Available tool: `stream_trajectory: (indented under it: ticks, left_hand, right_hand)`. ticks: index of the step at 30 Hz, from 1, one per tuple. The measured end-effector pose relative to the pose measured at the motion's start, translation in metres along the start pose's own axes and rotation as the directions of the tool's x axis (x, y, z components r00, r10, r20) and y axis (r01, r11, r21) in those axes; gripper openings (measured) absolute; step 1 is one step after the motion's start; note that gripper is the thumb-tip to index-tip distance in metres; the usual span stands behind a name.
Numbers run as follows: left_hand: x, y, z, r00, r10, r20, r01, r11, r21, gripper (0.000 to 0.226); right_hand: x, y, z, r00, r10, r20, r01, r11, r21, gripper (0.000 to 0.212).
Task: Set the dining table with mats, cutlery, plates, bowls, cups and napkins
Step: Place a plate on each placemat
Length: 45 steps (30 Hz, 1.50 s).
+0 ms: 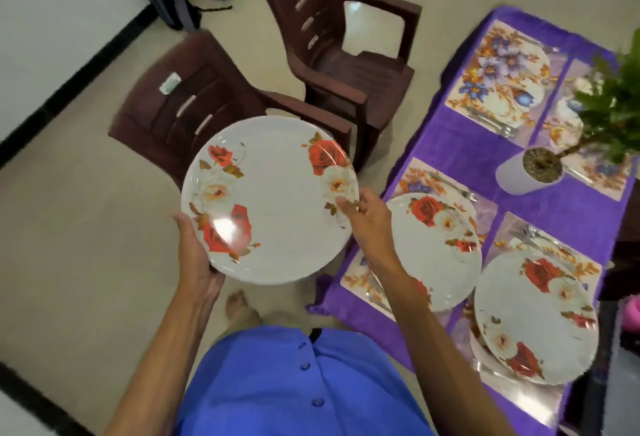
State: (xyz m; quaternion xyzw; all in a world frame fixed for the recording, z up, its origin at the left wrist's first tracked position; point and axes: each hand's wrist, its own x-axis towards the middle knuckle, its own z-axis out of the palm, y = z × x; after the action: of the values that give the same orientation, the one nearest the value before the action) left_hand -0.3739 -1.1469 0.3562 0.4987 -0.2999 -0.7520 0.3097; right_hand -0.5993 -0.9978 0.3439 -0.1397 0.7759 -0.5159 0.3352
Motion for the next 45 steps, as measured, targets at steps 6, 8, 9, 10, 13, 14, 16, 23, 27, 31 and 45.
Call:
stream_trajectory:
  ticks: [6,8,9,10,13,14,16,23,27,31,45]
  left_hand:
    - [0.050,0.090,-0.095,0.996,0.070,0.055,-0.065,0.994,-0.085,0.062]
    - [0.071,0.134,-0.138,0.997,0.049,0.064,-0.044,0.996,-0.080,0.048]
    - [0.082,0.153,-0.156,0.996,0.034,0.085,-0.027,0.997,-0.075,0.046]
    - [0.092,0.179,-0.178,0.994,0.019,0.104,-0.012,0.998,-0.065,0.045]
    - [0.129,0.260,-0.230,0.988,0.013,0.156,-0.010,1.000,-0.018,0.050]
    - [0.141,0.285,-0.240,0.981,0.013,0.193,-0.015,1.000,0.011,0.055]
    - [0.168,0.337,-0.261,0.975,0.011,0.223,-0.028,0.997,0.074,0.059]
    - [0.311,0.441,-0.297,0.993,0.022,0.113,-0.030,0.997,0.066,0.048]
    - [0.399,0.493,-0.292,0.995,0.036,0.097,-0.039,0.999,0.022,0.053]
    - [0.481,0.567,-0.284,0.989,0.042,0.142,-0.052,0.996,0.071,0.058]
    - [0.881,0.793,-0.088,0.905,-0.204,0.373,-0.012,0.865,0.502,0.038]
  right_hand:
    - [0.034,-0.082,0.122,0.969,-0.224,0.106,0.232,0.970,-0.076,0.029]
    - [0.045,-0.116,0.177,0.961,-0.253,0.110,0.265,0.957,-0.116,0.027]
    - [0.048,-0.137,0.198,0.956,-0.258,0.138,0.274,0.955,-0.114,0.025]
    - [0.049,-0.158,0.227,0.945,-0.267,0.189,0.291,0.949,-0.118,0.025]
    - [0.061,-0.212,0.301,0.922,-0.273,0.276,0.323,0.934,-0.155,0.034]
    - [0.069,-0.224,0.320,0.912,-0.262,0.315,0.321,0.935,-0.153,0.038]
    - [0.089,-0.252,0.364,0.901,-0.217,0.376,0.298,0.939,-0.170,0.047]
    - [0.190,-0.329,0.508,0.944,-0.199,0.263,0.192,0.980,0.051,0.042]
    - [0.259,-0.359,0.578,0.984,-0.096,0.152,0.062,0.975,0.214,0.040]
    - [0.313,-0.390,0.641,0.981,-0.133,0.141,0.096,0.964,0.246,0.024]
    - [0.636,-0.571,0.716,0.994,-0.044,-0.100,0.068,0.965,0.254,0.026]
